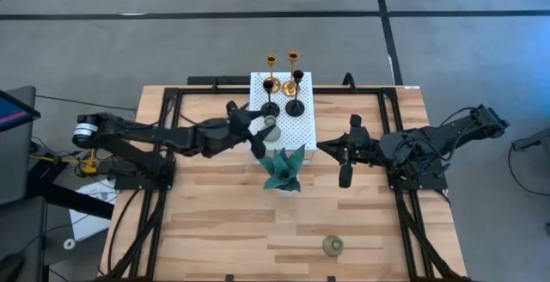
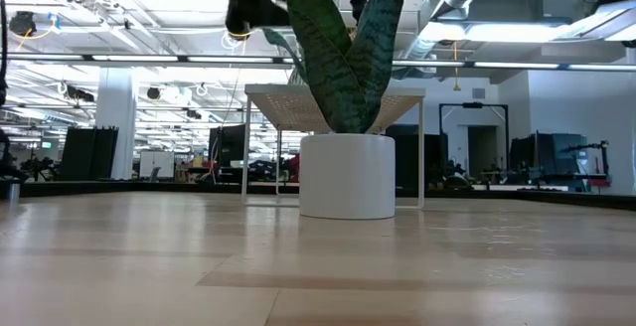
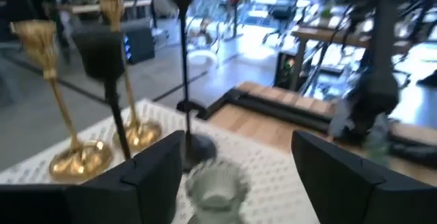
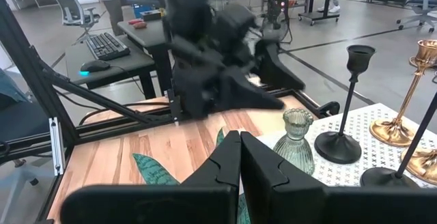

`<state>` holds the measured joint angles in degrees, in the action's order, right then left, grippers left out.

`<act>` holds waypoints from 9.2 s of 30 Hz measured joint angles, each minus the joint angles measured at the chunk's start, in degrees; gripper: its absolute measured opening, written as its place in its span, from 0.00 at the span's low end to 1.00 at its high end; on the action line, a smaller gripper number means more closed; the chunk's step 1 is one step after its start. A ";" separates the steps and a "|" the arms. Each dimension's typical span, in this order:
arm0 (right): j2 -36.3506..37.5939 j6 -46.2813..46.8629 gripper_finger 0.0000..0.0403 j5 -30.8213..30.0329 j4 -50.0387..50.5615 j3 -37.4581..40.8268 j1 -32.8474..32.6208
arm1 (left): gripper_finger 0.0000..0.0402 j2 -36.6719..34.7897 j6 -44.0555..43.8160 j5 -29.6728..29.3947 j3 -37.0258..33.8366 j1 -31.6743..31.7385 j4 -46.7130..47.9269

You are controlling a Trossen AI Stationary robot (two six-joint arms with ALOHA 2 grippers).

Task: Pick & Place candle stick holders
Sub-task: Put the transparent candle holder on the shelf aligned with the transparent candle holder

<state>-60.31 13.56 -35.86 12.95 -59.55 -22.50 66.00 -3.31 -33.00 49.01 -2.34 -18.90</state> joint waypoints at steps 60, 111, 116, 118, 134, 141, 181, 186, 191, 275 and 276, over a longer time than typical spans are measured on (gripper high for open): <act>-38.70 77.99 0.29 31.71 51.32 -26.73 -22.27 | 0.01 -19.13 3.08 0.02 -0.04 -20.97 11.28; -35.99 76.62 0.03 39.01 40.11 -12.26 -20.11 | 0.03 -19.15 3.08 0.02 -0.04 -20.95 11.61; -29.48 74.69 0.03 39.06 41.38 -12.29 -16.88 | 0.03 -19.15 3.06 0.02 -0.04 -20.97 11.61; -27.04 73.07 0.03 39.01 43.03 -13.41 -15.05 | 0.03 -19.15 3.06 0.02 -0.02 -20.95 11.62; -25.27 44.50 0.03 32.95 67.47 -42.96 8.50 | 0.03 -19.15 3.06 0.02 -0.04 -20.95 11.63; -25.27 35.10 0.03 28.37 67.80 -47.91 18.13 | 0.03 -19.15 3.06 0.02 -0.03 -20.97 11.67; -49.15 12.13 0.03 36.26 76.91 -74.07 36.09 | 0.03 -19.15 0.89 0.02 0.00 -20.95 13.68; -49.77 11.99 0.03 37.05 77.02 -74.18 35.63 | 0.03 -19.15 0.88 0.02 0.00 -20.95 13.66; -49.67 11.96 0.03 37.45 77.06 -74.20 35.67 | 0.03 -19.15 0.87 0.02 0.00 -20.95 13.66; -49.66 5.80 0.12 37.30 73.37 -61.92 35.80 | 0.03 -19.13 0.89 0.02 -0.02 -20.95 13.75; -49.66 5.78 0.12 37.23 73.37 -61.92 35.80 | 0.03 -19.13 0.89 0.02 -0.02 -20.95 13.75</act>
<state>-109.97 19.35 1.37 86.32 -121.47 13.30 46.87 -2.42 -32.97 48.99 -23.29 -5.15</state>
